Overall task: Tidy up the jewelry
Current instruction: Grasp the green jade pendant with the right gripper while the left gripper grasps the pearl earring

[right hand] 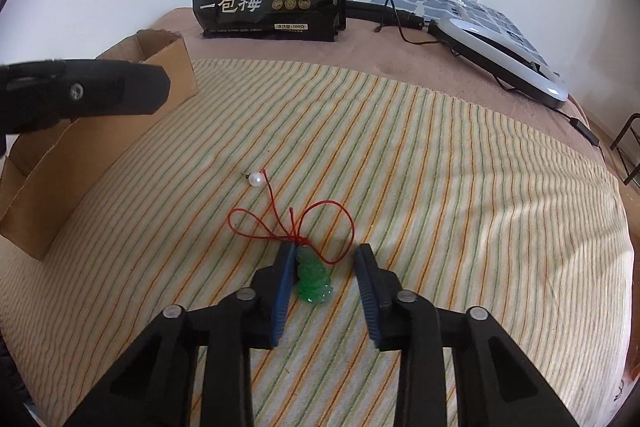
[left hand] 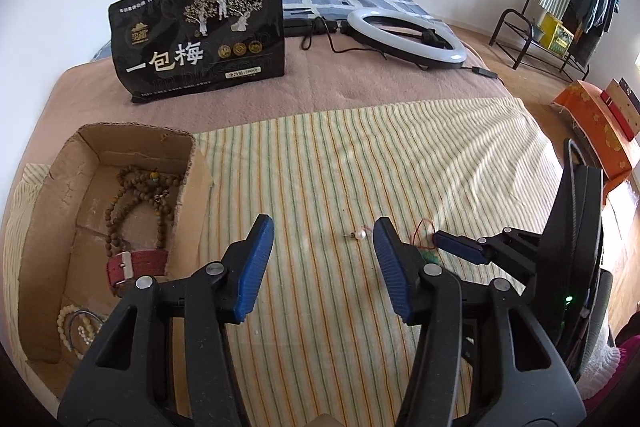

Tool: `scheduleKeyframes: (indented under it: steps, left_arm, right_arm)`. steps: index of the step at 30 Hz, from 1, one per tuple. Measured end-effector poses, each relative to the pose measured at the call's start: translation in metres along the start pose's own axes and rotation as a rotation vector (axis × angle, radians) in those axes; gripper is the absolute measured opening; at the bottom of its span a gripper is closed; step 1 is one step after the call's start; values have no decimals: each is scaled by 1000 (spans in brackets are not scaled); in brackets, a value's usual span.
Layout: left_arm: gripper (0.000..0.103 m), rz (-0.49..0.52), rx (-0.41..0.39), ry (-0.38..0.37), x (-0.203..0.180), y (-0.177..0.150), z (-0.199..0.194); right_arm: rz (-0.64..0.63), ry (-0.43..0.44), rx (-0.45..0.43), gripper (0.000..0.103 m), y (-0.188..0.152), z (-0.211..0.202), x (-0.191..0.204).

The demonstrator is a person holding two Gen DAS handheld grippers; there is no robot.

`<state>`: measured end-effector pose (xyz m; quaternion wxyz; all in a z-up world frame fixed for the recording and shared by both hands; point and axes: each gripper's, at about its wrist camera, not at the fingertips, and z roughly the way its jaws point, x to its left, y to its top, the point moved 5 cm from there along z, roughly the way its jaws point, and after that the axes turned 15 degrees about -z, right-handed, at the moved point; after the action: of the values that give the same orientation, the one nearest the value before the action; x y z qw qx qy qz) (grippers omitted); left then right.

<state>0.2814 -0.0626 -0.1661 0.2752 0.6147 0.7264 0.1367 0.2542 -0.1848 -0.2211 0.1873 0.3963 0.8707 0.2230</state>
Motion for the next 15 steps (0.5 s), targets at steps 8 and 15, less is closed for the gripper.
scheduleKeyframes:
  steps: [8,15]
  left_arm:
    - [53,72,40,-5,-20,-14,26]
    - [50,98,65,11,-26,-20,49]
  right_arm:
    - [10,-32,23,12,-8,-3,-21]
    - [25,-46,26,12,-15,-5,-35]
